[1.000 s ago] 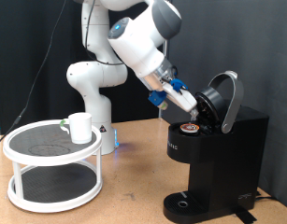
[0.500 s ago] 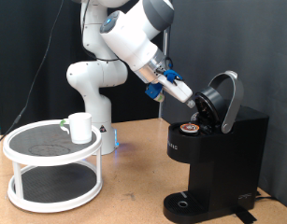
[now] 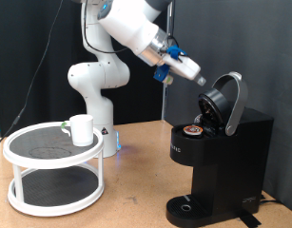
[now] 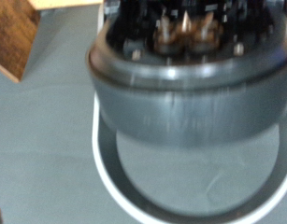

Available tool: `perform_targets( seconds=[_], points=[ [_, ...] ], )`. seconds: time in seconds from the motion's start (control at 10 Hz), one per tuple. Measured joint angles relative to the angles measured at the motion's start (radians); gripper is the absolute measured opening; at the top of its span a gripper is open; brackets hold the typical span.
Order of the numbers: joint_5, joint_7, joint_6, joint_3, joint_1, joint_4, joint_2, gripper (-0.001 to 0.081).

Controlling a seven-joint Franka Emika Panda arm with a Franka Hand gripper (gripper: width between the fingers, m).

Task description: Make a cup of coffee with the keurig machine

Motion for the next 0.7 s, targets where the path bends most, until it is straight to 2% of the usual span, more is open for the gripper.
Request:
perform_targets(
  seconds=[0.3,0.5,0.7],
  points=[
    [0.023,0.045,-0.033,-0.006,0.0,0.04,-0.028,0.0734],
    [0.023,0.05,-0.038,-0.009,0.0,0.045,-0.028,0.0734],
    [0.154,0.025,0.0,-0.001,0.01,0.052,-0.027,0.0734]
  ],
)
